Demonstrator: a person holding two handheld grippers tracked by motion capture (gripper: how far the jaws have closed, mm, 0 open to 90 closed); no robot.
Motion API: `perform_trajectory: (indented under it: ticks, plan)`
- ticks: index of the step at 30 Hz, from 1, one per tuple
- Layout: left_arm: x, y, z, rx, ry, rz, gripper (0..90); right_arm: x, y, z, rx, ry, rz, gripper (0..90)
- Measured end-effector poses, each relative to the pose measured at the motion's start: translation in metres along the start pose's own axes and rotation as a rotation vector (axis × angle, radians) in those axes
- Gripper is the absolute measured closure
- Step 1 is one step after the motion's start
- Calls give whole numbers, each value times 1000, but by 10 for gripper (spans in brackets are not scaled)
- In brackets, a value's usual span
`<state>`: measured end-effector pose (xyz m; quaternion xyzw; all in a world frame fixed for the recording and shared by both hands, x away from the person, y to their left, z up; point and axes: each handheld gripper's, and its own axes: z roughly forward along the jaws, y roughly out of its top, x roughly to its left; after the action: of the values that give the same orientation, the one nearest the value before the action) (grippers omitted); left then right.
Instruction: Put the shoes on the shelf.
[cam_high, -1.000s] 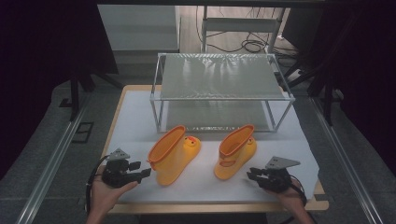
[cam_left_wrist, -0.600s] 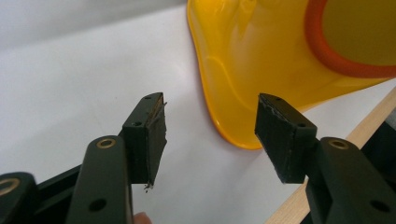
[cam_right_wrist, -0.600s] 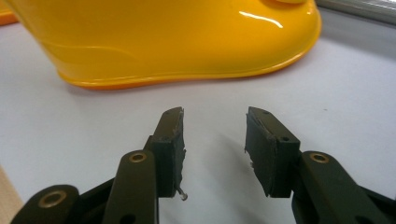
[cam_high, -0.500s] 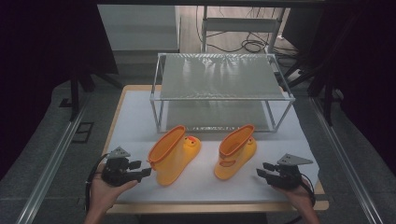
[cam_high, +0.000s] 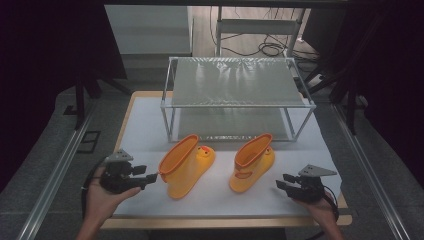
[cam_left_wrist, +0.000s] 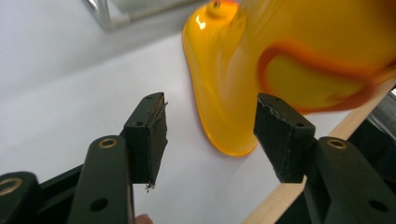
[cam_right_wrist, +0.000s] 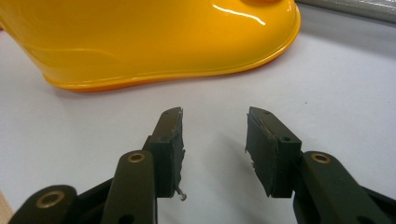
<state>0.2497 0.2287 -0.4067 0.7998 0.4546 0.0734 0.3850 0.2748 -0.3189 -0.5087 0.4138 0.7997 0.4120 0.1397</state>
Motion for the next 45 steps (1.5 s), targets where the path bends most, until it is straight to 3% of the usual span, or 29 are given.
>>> perform_trajectory:
  ticks: [4, 5, 6, 8, 9, 13, 16, 23, 31, 45]
  plan:
    - [-7, 28, -25, 3, -36, 33, 457, -1, 0, 0, -1, 2, 1, 554]
    - [-7, 28, -25, 3, -36, 33, 456, -1, -1, 0, -3, 3, 2, 554]
    - [-12, 42, -34, 16, -75, 52, 455, -1, -1, 0, -3, 4, 3, 553]
    - [-14, 48, -36, 20, -87, 58, 459, -2, -1, 0, -2, 5, 5, 553]
    - [-20, 62, -41, 37, -96, 88, 463, -2, -1, 0, -1, 6, 6, 552]
    - [-28, 80, -45, 59, -107, 125, 466, -2, -1, 1, 0, 4, 3, 551]
    - [-34, 98, -41, 74, -157, 135, 469, -2, -2, 1, 11, 5, 7, 551]
    - [-40, 114, -24, 95, -224, 134, 483, -2, -2, 3, 19, 5, 5, 551]
    - [-48, 126, -15, 115, -241, 142, 488, -2, -3, 5, 21, 3, 1, 551]
    - [-75, 148, 6, 152, -274, 172, 489, -3, -3, 5, 27, 6, 7, 551]
